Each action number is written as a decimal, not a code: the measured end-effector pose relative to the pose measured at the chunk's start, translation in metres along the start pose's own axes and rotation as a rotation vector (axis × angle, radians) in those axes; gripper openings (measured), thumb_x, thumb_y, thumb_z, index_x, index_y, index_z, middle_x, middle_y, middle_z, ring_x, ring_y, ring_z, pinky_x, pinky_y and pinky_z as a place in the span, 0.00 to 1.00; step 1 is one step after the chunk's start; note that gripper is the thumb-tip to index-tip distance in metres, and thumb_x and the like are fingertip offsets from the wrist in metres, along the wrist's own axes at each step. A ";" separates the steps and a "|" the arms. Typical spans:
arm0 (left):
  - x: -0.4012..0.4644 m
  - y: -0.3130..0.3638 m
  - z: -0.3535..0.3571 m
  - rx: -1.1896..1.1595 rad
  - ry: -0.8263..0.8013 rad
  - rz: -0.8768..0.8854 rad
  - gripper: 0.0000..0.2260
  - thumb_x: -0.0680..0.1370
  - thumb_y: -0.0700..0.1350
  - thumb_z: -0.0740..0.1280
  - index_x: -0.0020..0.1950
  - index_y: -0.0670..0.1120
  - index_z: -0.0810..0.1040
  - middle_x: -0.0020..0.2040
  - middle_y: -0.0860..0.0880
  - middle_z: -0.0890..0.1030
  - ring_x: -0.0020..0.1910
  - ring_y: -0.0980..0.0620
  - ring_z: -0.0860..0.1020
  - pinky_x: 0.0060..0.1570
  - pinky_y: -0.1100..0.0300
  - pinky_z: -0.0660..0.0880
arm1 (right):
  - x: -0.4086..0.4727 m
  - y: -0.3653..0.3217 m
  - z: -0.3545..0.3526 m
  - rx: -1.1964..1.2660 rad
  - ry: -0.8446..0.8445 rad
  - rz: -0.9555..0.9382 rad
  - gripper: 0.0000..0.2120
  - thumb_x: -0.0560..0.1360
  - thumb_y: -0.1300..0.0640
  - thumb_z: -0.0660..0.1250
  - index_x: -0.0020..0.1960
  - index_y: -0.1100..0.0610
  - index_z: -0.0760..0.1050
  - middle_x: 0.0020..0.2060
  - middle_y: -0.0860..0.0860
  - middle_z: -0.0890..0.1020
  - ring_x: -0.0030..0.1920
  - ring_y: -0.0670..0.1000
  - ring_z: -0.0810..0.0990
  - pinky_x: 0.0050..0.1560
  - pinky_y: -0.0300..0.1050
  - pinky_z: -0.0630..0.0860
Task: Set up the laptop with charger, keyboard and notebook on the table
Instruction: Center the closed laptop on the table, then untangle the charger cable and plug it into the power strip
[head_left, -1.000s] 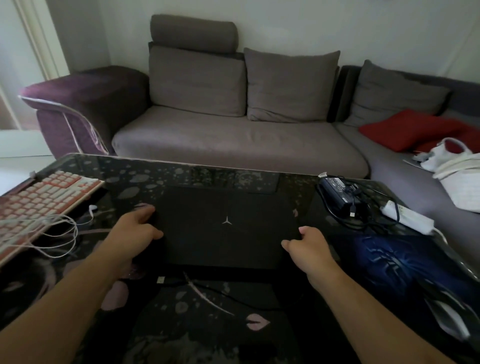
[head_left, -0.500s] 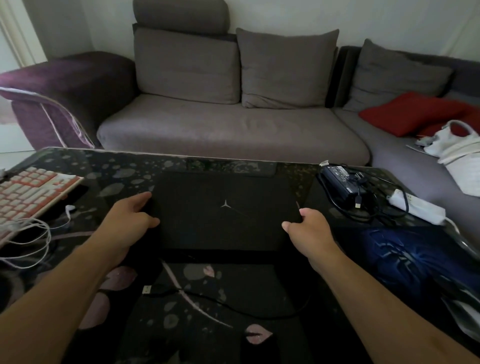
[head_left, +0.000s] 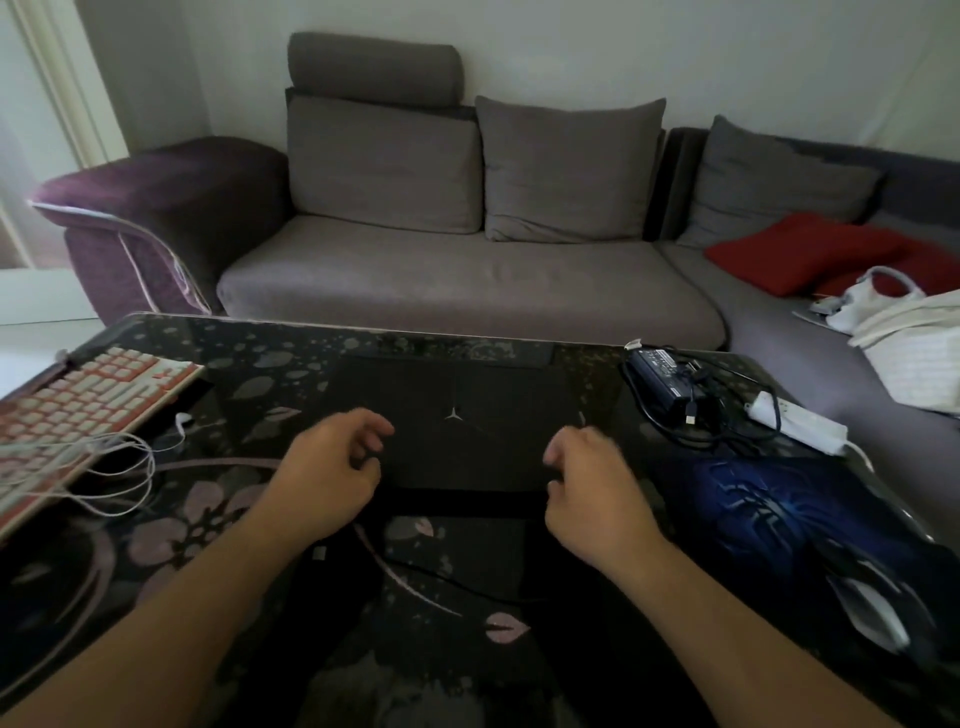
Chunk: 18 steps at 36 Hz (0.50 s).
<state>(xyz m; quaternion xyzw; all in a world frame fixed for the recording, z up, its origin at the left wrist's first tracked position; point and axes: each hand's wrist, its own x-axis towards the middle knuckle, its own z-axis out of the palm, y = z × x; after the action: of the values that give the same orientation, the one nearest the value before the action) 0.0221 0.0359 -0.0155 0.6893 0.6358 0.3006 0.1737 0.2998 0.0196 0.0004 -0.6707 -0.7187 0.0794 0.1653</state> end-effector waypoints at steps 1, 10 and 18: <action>-0.005 0.008 0.001 0.012 -0.068 0.002 0.15 0.76 0.39 0.72 0.54 0.59 0.79 0.46 0.56 0.80 0.44 0.59 0.79 0.45 0.68 0.74 | -0.008 -0.009 -0.002 0.038 -0.086 -0.028 0.12 0.77 0.59 0.72 0.48 0.45 0.72 0.51 0.43 0.74 0.56 0.47 0.78 0.54 0.41 0.75; -0.042 0.033 0.006 0.253 -0.606 0.055 0.12 0.75 0.58 0.76 0.55 0.61 0.80 0.52 0.61 0.79 0.50 0.62 0.79 0.53 0.63 0.79 | -0.056 -0.028 -0.001 -0.151 -0.546 -0.204 0.06 0.80 0.55 0.72 0.56 0.49 0.78 0.55 0.47 0.77 0.54 0.48 0.78 0.58 0.51 0.80; -0.054 0.063 0.023 0.322 -0.607 0.146 0.04 0.81 0.49 0.70 0.52 0.59 0.78 0.52 0.59 0.78 0.49 0.61 0.78 0.51 0.63 0.78 | -0.069 -0.006 -0.023 -0.358 -0.383 -0.337 0.14 0.77 0.61 0.72 0.62 0.58 0.76 0.58 0.56 0.79 0.58 0.56 0.77 0.57 0.51 0.74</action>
<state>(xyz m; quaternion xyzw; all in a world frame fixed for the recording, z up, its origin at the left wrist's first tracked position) 0.0852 -0.0224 -0.0042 0.8096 0.5434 -0.0105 0.2219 0.3056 -0.0514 0.0147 -0.5334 -0.8404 0.0478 -0.0831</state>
